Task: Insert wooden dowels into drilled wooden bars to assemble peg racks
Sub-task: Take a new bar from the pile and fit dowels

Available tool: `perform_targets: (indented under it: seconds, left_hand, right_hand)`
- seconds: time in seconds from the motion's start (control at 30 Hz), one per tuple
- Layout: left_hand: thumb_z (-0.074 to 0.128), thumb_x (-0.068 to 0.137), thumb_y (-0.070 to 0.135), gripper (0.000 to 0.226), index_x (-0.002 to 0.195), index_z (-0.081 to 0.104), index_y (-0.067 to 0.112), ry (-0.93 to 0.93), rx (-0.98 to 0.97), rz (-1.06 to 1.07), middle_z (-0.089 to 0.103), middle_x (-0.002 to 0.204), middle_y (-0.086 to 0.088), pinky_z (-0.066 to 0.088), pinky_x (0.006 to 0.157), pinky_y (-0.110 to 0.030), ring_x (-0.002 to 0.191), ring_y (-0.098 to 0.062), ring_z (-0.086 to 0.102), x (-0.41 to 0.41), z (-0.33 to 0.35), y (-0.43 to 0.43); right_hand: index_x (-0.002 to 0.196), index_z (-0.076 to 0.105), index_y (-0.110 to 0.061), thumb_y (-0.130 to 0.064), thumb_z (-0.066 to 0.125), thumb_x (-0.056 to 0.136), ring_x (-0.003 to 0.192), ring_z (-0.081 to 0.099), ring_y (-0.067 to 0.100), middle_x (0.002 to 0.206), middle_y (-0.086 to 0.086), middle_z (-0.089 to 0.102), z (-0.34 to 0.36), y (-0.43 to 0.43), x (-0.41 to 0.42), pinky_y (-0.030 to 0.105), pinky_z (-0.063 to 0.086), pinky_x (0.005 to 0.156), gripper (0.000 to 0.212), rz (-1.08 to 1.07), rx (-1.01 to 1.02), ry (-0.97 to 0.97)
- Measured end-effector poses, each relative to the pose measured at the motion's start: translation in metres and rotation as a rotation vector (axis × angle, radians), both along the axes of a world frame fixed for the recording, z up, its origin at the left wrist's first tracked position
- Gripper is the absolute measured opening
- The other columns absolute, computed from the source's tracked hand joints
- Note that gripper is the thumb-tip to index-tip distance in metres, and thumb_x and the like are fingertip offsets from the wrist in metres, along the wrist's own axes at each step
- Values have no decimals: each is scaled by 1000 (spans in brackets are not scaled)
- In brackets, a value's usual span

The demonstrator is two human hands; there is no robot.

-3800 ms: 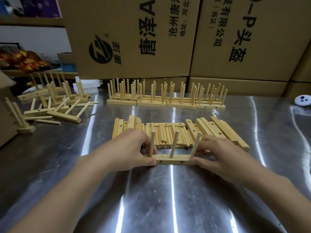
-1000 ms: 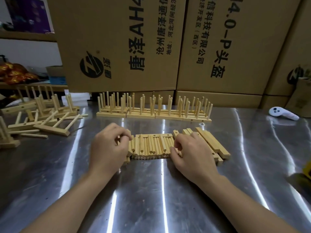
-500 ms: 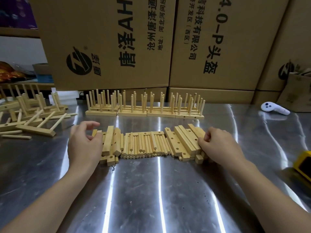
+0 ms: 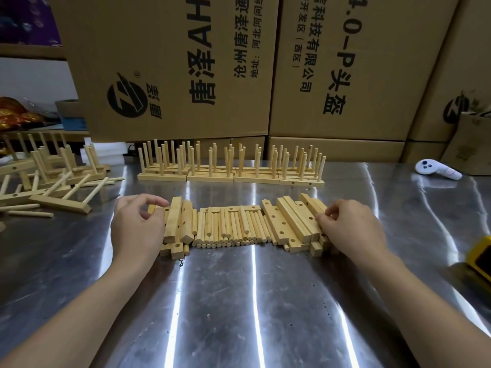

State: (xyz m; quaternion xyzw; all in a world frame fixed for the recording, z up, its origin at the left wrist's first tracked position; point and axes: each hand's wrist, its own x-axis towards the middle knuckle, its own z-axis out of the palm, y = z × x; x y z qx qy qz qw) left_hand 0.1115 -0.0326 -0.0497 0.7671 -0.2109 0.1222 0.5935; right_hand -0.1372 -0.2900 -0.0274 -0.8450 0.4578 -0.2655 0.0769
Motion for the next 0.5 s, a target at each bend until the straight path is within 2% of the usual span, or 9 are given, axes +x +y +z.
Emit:
perform_targets:
  seconds: [0.07,0.17,0.27,0.37,0.43,0.5]
  left_hand:
    - [61,97,7,31,85,71,34,3,-9,-7,50,113,5,41,64,-27,80,-9,55,0,0,0]
    - [61,98,8,31,84,71,33,11,-21,-21,51,113,5,39,64,-26,79,-8,54,-1,0,1]
    - [61,99,8,30,84,72,32,29,-28,-31,51,113,4,39,65,-25,79,-6,53,-1,-1,0]
    - [60,99,8,30,84,73,32,49,-46,-48,52,113,5,40,65,-26,78,1,55,-2,-1,0]
    - [60,98,7,31,84,72,31,63,-63,-61,52,113,5,39,64,-26,79,13,53,-3,0,0]
    - [60,99,7,31,84,72,31,78,-81,-71,52,114,5,38,63,-26,77,21,50,-5,1,-1]
  right_hand:
    - [108,73,-26,-47,68,98,78,66,15,88,-7,69,0,-2,0,33,56,61,24,1,65,-41]
    - [103,77,-26,-45,65,100,74,64,13,82,-7,69,-1,-6,-1,30,50,55,23,-5,60,-57]
    - [98,80,-26,-42,59,103,67,59,15,75,-5,68,-1,-5,-3,27,41,52,26,-41,-65,-25]
    - [100,80,-26,-40,57,106,68,60,19,76,-3,68,0,-4,-5,30,45,55,28,-39,-170,3]
    - [98,79,-27,-49,58,105,68,60,14,76,-6,68,0,-2,-4,27,43,53,31,-3,-154,24]
    - [91,74,-29,-62,63,98,71,63,13,76,-8,67,2,-2,-3,29,48,55,35,23,-67,28]
